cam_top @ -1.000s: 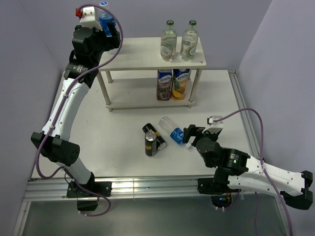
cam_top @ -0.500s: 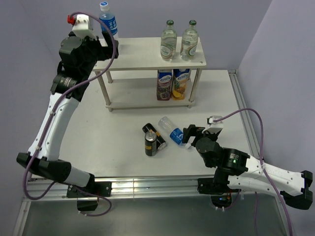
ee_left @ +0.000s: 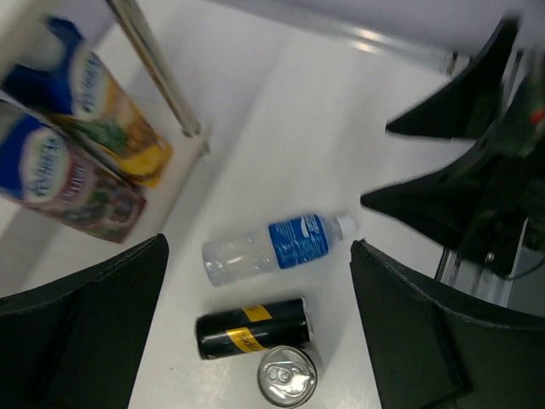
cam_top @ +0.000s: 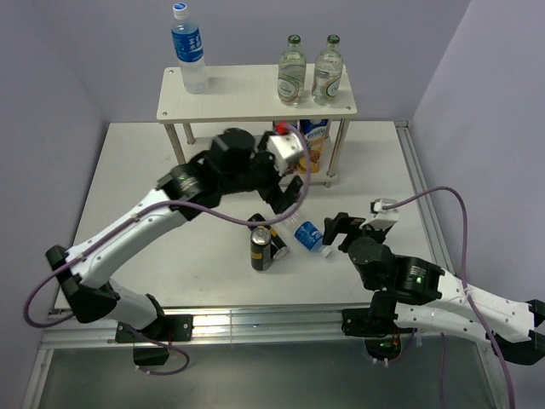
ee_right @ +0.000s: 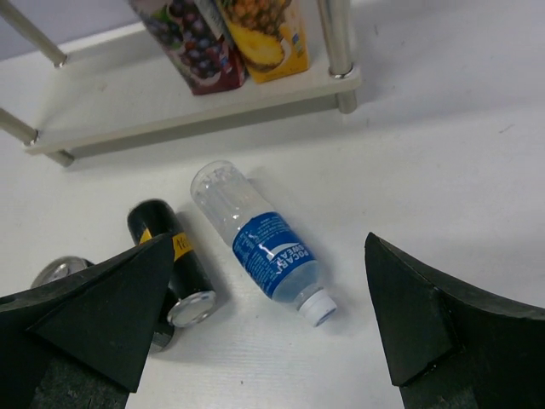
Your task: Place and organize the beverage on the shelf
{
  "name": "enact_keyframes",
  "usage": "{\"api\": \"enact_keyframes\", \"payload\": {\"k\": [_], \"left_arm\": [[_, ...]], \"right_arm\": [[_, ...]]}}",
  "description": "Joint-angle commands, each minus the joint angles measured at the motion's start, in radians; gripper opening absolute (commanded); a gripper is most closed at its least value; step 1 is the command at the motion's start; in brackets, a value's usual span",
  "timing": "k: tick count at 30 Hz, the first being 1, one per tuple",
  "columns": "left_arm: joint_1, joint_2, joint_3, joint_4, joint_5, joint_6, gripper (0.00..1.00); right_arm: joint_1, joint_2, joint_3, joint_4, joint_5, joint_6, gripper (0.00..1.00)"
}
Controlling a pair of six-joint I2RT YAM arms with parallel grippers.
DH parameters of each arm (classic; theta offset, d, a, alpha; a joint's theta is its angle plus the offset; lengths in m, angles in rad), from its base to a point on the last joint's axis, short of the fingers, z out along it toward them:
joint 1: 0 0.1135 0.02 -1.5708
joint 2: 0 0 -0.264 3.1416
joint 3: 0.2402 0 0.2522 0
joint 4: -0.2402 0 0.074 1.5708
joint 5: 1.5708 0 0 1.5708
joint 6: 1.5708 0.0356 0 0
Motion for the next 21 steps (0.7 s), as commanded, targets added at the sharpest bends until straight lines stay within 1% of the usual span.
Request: {"api": "enact_keyframes", "payload": {"k": [1,3,5,10,12,13,16,21], "left_arm": [[-0.078,0.072,-0.044,-0.028,-0.008,0.057,0.94],[-0.120,0.147,-0.055,-0.028,-0.077,0.068,0.93],[-0.165,0.218,-0.056,-0.025,-0.123,0.082,0.94],[-0.233,0.325,-0.042,-0.006,-0.159,0.127,0.91],[-0.245,0.376,-0.023,-0.020,-0.171,0.143,0.91],[-0.261,0.393,-0.018,-0.023,-0.217,0.160,0.91],[-0.284,0.456,-0.004,-0.025,-0.270,0.187,0.90],[-0.302,0.528,-0.022,-0.003,-0.295,0.203,0.89]], "right_arm": [[0.003,-0.038,0.121,-0.108,0.120,0.066,1.00],[0.005,-0.049,0.163,-0.170,0.152,0.088,1.00],[0.003,-0.059,0.204,-0.183,0.195,0.088,1.00],[0.003,-0.064,0.269,-0.214,0.240,0.082,1.00],[0.003,-0.062,0.278,-0.221,0.238,0.082,1.00],[0.002,-0.069,0.278,-0.223,0.238,0.082,1.00],[0.002,-0.093,0.264,-0.221,0.224,0.077,1.00],[0.003,-0.147,0.248,-0.230,0.206,0.066,1.00]]}}
